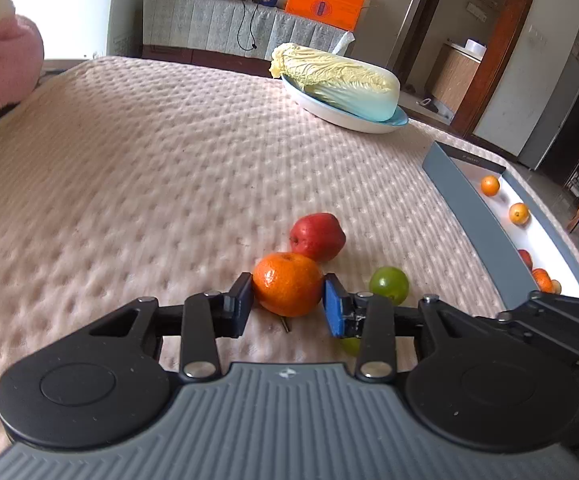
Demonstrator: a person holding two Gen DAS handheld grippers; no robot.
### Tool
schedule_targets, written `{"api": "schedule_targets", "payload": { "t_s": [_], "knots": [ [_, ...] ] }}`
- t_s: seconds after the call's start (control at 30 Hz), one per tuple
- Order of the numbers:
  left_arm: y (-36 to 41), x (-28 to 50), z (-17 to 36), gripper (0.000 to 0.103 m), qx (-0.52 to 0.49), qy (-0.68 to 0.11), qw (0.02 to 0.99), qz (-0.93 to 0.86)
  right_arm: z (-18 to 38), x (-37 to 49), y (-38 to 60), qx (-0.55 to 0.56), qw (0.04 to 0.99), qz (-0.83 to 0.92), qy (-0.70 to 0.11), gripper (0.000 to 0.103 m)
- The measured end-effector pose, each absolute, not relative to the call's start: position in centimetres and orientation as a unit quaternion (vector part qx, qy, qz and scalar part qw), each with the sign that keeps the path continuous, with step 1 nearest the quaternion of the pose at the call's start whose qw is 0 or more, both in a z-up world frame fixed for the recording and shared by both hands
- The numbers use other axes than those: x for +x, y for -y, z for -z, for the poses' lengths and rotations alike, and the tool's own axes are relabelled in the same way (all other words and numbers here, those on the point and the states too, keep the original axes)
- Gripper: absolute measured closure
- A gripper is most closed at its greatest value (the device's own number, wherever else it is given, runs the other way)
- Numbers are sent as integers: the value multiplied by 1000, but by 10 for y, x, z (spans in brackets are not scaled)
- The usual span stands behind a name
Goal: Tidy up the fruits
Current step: 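Grasp the tangerine with the left tool while the right tool grasps the green plum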
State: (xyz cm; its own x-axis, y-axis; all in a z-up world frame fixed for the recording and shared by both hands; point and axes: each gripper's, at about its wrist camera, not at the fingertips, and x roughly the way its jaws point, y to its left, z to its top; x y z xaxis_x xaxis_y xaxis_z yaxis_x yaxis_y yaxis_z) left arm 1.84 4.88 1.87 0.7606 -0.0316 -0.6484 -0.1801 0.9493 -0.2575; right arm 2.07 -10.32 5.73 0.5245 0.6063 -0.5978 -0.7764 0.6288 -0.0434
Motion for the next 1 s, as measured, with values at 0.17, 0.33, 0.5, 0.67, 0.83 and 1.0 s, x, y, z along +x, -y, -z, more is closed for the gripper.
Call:
{"api": "schedule_targets", "payload": {
  "t_s": [0.17,0.33,0.5,0.67,0.83,1.0],
  "knots": [
    [-58,10,-21,60,-157,-345,924,-50,-52,27,92,-150,865,-389,-280,55],
    [-67,3,-23,60,-145,-344,926,-61,-48,30,78,-162,868,-376,-281,56],
    [-71,2,-22,60,-134,-345,927,-60,-43,39,76,-153,870,-364,-297,61],
    [-68,2,-21,60,-125,-343,929,-61,-42,43,75,-140,869,-363,-304,73],
    [-67,3,-21,60,-126,-343,929,-63,-47,39,82,-143,863,-376,-306,74],
    [-68,3,-25,60,-136,-338,929,-67,-59,35,105,-123,866,-378,-305,74]
  ]
}}
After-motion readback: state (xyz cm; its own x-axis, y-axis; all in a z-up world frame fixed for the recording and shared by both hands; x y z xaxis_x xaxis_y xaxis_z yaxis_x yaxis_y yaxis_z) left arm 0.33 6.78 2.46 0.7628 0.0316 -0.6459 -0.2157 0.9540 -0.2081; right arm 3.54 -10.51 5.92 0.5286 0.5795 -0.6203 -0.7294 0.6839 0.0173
